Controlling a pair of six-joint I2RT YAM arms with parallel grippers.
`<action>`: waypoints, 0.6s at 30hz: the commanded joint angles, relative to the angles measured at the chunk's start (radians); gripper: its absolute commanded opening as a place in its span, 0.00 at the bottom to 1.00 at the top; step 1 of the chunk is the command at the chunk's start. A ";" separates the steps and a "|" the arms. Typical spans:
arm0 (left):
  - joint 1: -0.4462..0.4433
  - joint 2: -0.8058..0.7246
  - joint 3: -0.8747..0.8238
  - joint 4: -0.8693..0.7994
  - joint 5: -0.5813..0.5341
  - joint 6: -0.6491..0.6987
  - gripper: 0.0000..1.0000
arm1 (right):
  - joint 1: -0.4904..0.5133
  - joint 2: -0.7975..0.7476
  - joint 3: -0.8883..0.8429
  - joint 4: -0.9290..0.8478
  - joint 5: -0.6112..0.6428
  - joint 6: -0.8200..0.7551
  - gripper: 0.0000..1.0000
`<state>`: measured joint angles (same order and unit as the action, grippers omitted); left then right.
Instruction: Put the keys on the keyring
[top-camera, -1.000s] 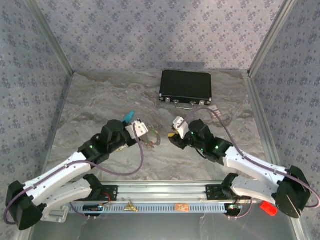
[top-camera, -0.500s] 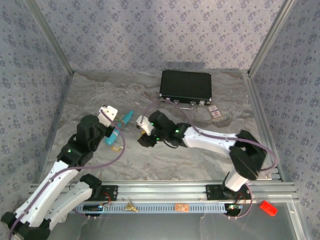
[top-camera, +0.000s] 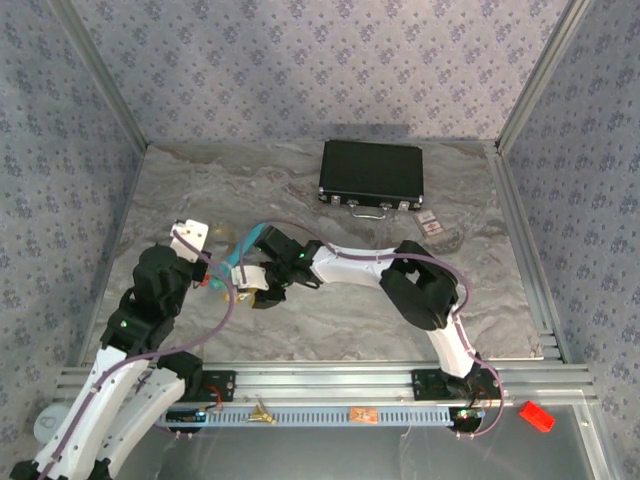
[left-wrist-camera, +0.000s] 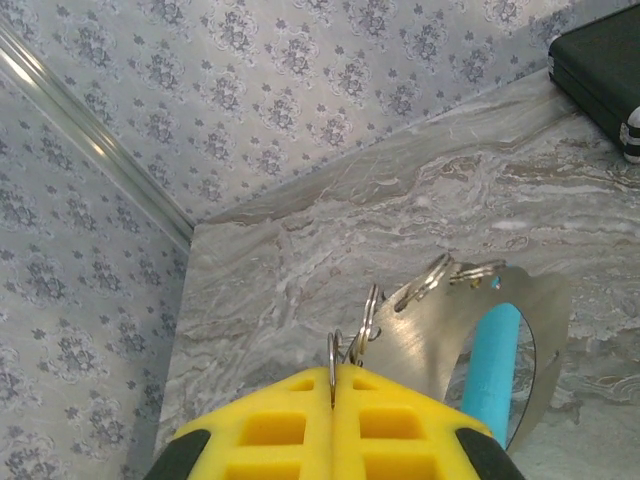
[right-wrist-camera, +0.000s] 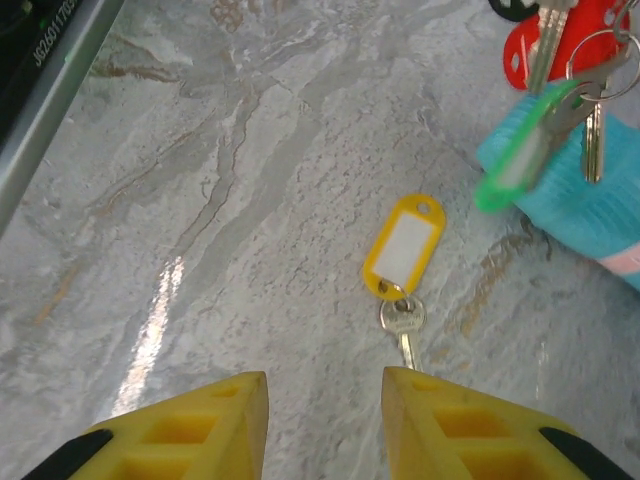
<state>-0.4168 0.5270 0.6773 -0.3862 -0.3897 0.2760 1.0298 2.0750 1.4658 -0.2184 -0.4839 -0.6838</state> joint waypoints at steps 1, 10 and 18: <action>0.009 -0.022 -0.015 0.062 0.006 -0.040 0.00 | 0.003 0.058 0.059 -0.022 -0.047 -0.152 0.37; 0.012 -0.045 -0.026 0.061 0.018 -0.050 0.00 | 0.002 0.177 0.182 -0.016 0.008 -0.124 0.38; 0.012 -0.056 -0.030 0.060 0.024 -0.053 0.00 | 0.009 0.229 0.259 -0.081 0.004 -0.134 0.33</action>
<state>-0.4114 0.4847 0.6373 -0.3855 -0.3779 0.2409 1.0328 2.2738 1.6714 -0.2428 -0.4824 -0.7952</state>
